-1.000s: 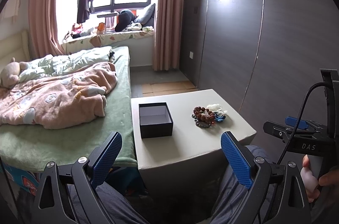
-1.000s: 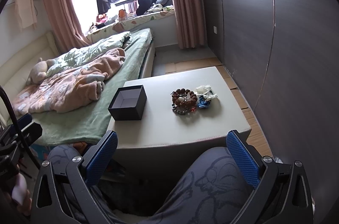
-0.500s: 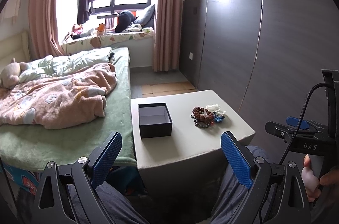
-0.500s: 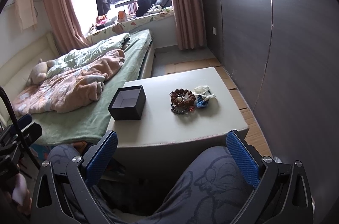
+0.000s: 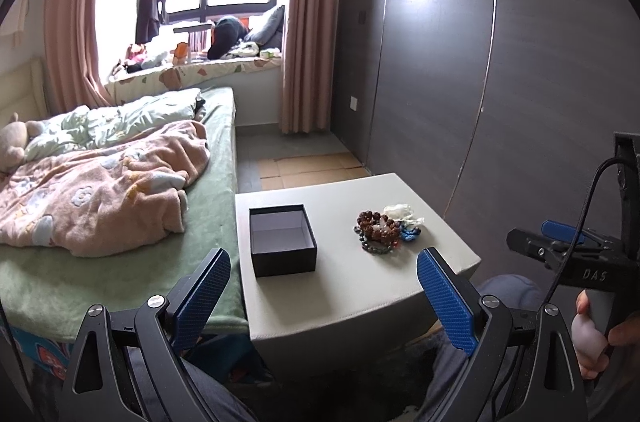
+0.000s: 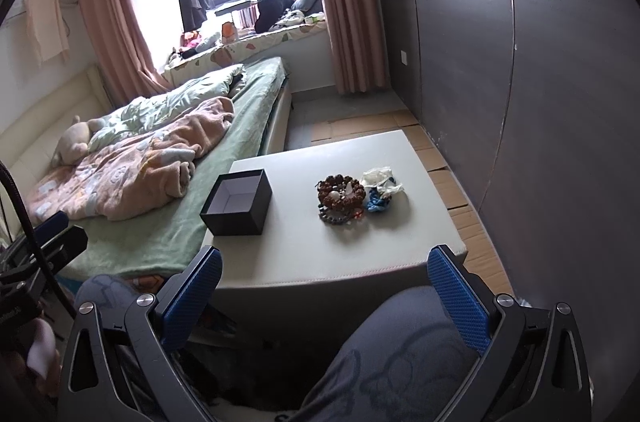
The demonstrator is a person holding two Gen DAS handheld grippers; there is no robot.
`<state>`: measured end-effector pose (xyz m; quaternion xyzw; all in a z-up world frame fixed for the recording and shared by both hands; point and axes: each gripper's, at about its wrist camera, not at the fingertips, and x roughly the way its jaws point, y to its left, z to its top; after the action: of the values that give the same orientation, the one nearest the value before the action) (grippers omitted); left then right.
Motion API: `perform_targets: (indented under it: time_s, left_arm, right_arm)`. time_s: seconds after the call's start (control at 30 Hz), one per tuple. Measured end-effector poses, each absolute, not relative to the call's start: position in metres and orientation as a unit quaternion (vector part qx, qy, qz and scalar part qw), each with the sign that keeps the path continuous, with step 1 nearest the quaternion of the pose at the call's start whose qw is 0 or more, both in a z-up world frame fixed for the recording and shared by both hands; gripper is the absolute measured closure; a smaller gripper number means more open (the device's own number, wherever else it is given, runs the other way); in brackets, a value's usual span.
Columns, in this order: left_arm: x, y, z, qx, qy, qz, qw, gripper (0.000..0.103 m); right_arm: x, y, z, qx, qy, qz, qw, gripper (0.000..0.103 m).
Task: Organize jewelry
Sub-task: 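Lift the white cloth off the jewelry pile with the right gripper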
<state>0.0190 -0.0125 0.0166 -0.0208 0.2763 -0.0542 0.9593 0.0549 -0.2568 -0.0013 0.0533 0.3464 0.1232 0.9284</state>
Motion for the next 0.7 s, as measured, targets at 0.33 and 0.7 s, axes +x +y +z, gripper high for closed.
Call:
perform_targets:
  time_s: [0.33,0.7]
  left_arm:
    - [0.078,-0.016,0.002,-0.040,0.314,-0.085,0.945,0.009]
    - [0.163,-0.036,-0.028,-0.032,0.374,-0.117,0.919,0.024]
  right_arm:
    - [0.108,-0.286,-0.012,0.115,0.372,0.102,0.916,0.000]
    - [0.183,-0.310,-0.047,0.190,0.415,0.103,0.884,0.012]
